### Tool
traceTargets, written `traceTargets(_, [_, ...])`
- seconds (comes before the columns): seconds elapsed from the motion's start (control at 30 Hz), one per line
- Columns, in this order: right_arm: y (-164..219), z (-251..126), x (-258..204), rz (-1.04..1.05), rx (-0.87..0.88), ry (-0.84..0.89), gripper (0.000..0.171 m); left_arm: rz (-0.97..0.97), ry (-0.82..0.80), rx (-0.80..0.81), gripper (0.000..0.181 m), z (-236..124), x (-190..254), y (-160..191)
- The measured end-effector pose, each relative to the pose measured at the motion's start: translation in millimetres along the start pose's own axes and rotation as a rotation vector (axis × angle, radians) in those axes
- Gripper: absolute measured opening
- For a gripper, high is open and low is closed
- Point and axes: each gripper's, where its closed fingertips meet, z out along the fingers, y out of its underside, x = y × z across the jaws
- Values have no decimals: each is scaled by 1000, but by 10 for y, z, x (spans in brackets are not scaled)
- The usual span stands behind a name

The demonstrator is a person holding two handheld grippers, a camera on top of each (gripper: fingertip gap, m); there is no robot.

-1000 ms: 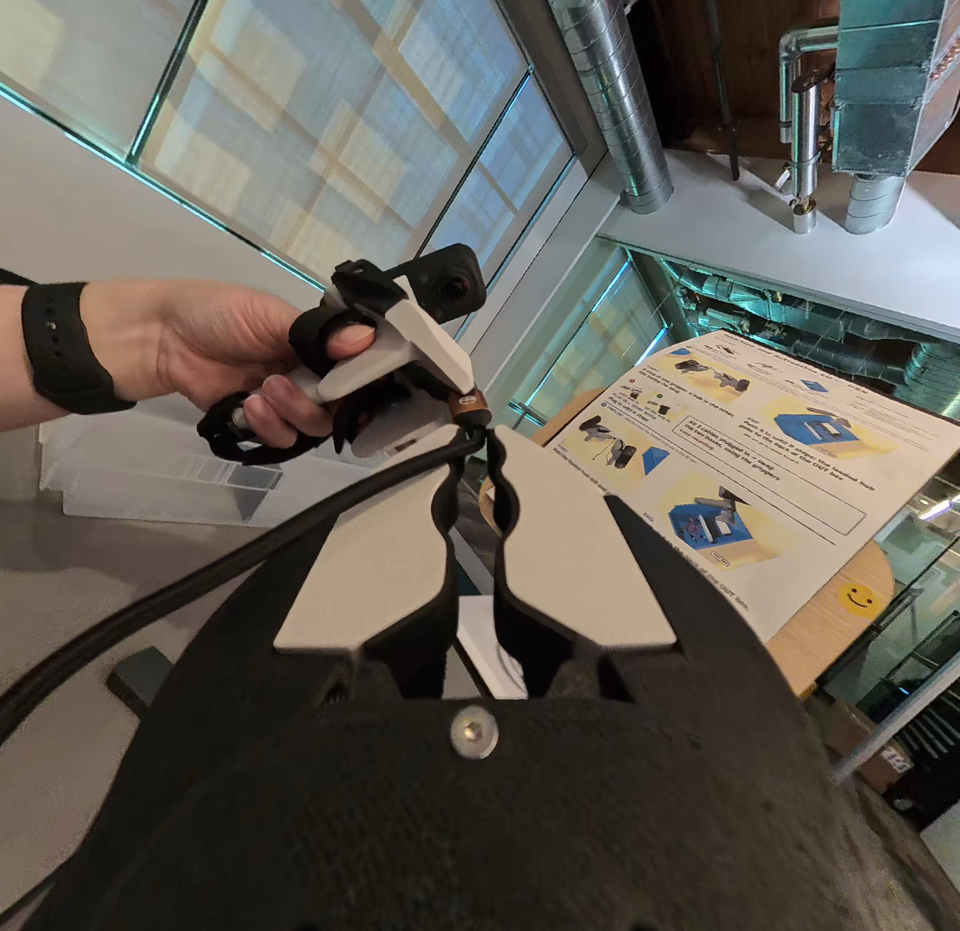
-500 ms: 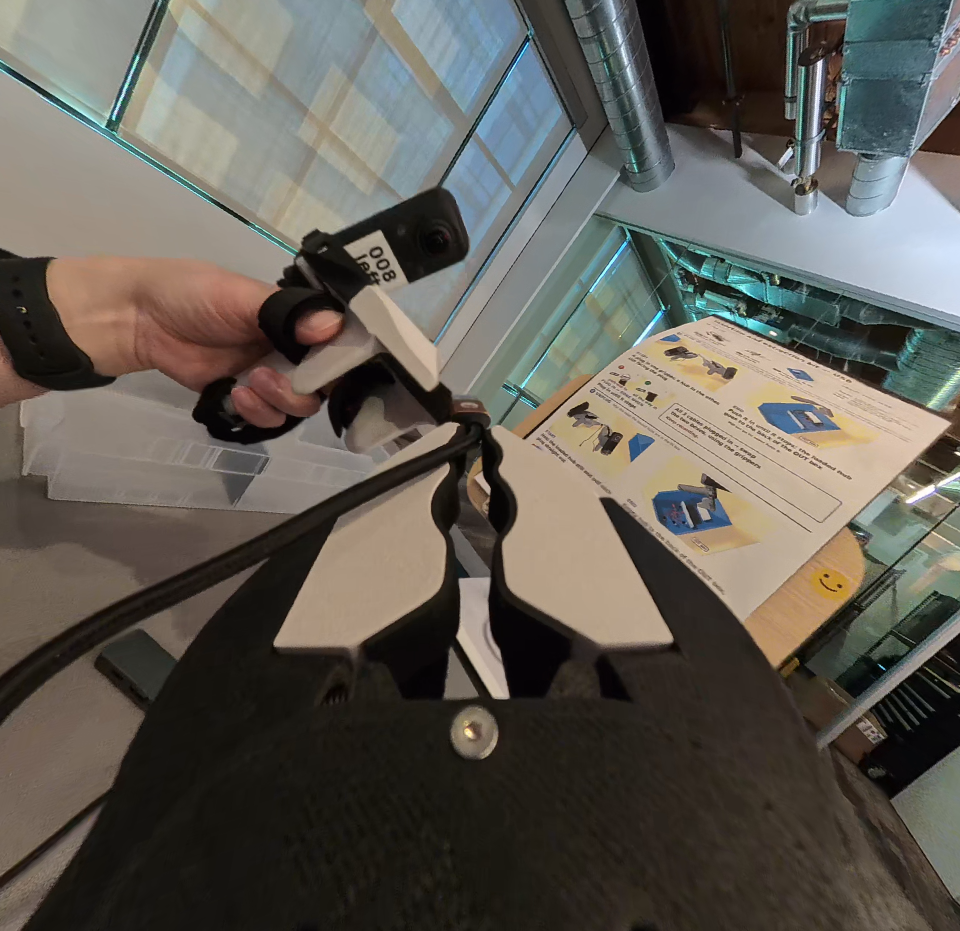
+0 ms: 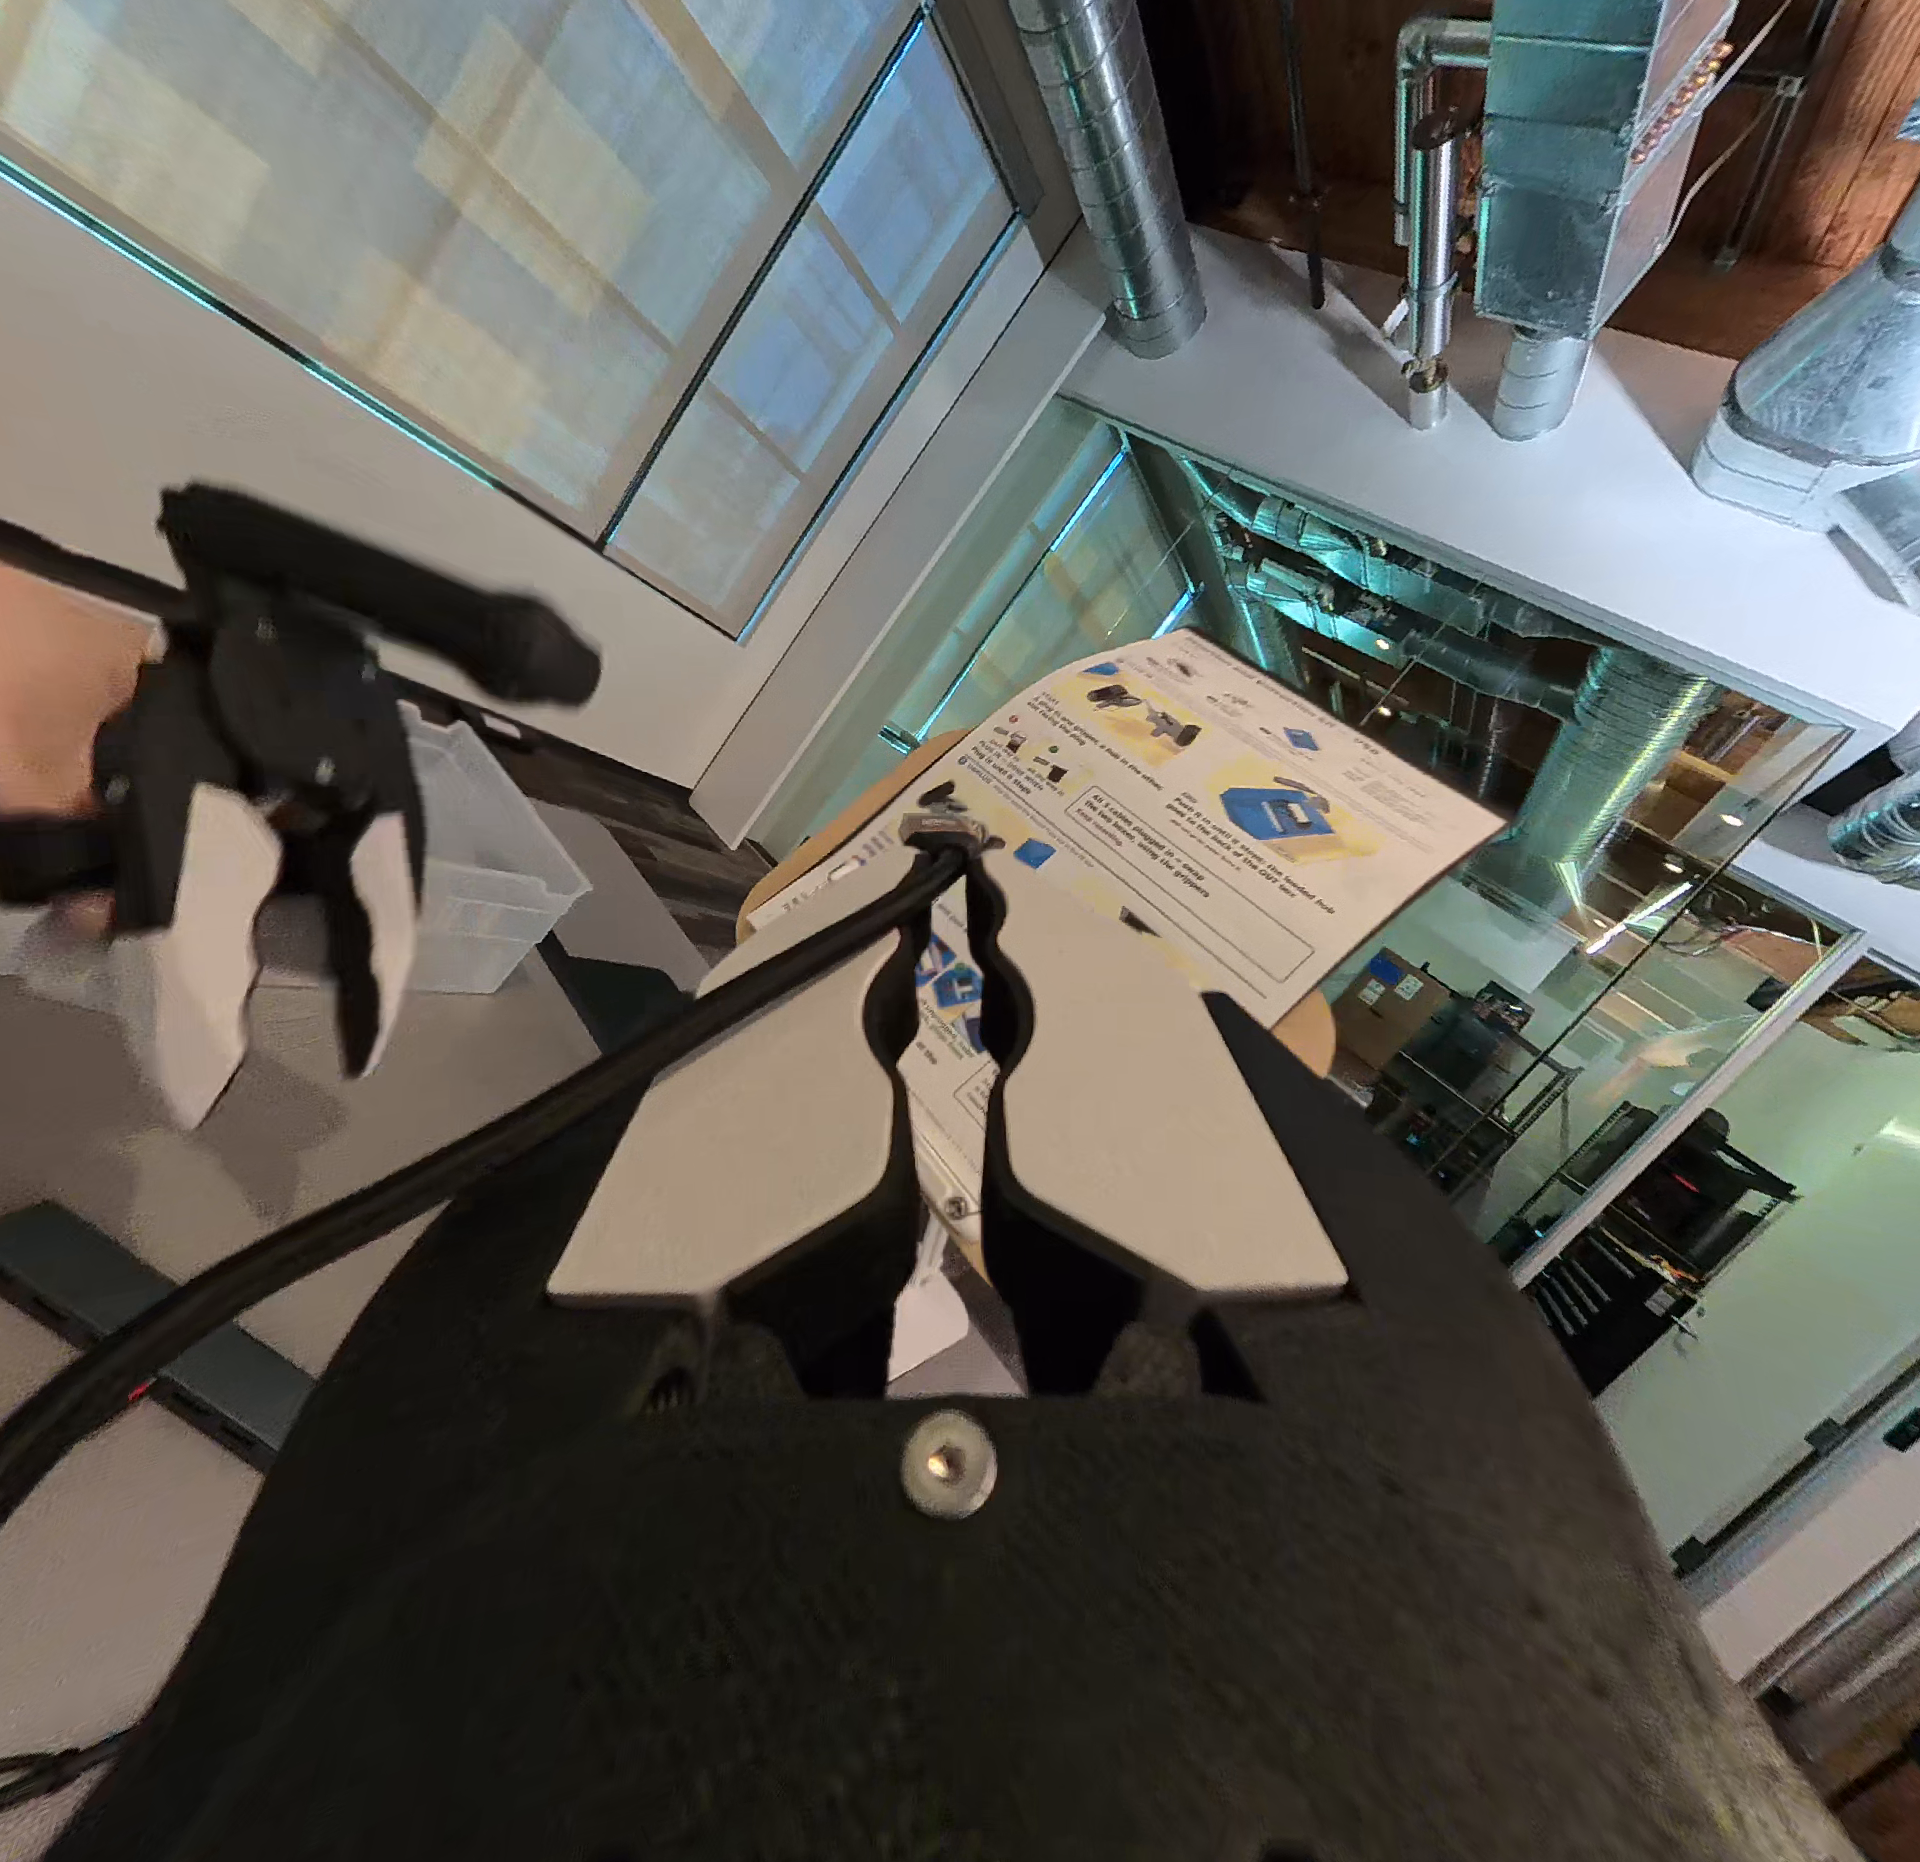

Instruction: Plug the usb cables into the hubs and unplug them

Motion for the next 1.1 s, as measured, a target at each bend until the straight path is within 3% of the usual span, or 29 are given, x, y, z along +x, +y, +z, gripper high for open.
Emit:
traceTargets(0.17, [-150, -145, 149, 37, 43, 12, 7, 13, -51, -311, 59, 577, -61, 612])
traceTargets(0.4, [-289, -312, 293, 32, 72, 36, 7, 51, -162, -551, 48, 704, -252, 847])
traceTargets(0.53, [-316, -393, 371, 56, 86, 40, 7, 97, -164, -592, 30, 743, -258, 804])
traceTargets(0.83, [-257, -414, 400, 62, 64, 28, 7, 167, -118, -630, 29, 751, -266, 795])
traceTargets(0.93, [-190, -376, 371, 67, 38, 14, 7, 10, -59, -682, 29, 750, -236, 775])
traceTargets(1.1, [-51, -308, 305, 51, -22, -12, 7, -546, 396, -514, 29, 790, 215, 560])
